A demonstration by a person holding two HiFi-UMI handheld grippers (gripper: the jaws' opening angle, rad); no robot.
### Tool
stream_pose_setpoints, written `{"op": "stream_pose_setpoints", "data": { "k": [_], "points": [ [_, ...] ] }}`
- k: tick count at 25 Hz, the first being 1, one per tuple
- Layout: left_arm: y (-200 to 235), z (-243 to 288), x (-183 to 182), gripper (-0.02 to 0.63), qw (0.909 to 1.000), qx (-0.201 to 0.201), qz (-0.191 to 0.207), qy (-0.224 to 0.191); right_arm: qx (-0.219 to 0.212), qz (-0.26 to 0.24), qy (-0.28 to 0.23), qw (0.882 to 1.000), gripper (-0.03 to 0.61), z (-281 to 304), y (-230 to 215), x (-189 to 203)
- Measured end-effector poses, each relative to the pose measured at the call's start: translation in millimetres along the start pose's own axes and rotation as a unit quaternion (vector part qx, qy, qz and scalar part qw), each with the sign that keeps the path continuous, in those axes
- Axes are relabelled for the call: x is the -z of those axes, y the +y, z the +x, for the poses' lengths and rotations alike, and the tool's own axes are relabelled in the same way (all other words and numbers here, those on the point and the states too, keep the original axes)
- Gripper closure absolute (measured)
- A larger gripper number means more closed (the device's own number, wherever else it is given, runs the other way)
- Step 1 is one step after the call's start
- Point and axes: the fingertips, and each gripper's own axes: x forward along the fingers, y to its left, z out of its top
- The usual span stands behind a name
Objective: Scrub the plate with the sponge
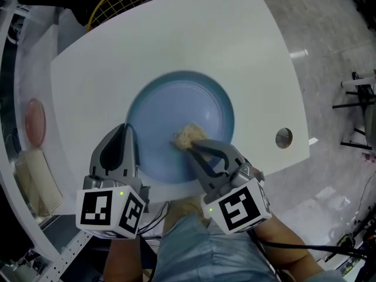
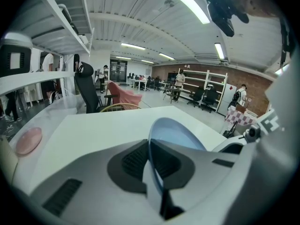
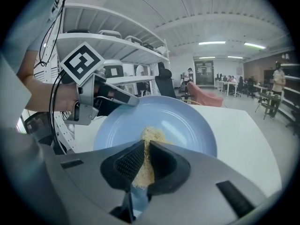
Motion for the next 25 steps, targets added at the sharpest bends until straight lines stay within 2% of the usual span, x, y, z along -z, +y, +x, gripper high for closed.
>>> {"op": "stream_pose_setpoints", "data": {
  "k": [10,20,25],
  "points": [
    [0,4,-2,0.591,1.0000,0.002,-0.002,0.003,0.053,0.016,0.017,0.998,0.538,2,-53,3],
    [-3,5,-6,0.591,1.0000,0.002,-0.010,0.000,0.076,0.006,0.016,0.997,0.538,15,-86,-13],
    [-2,5,-6,0.591,0.9999,0.000,-0.016,0.002,0.072,-0.005,0.013,0.997,0.538,24,-91,-23]
  ]
}}
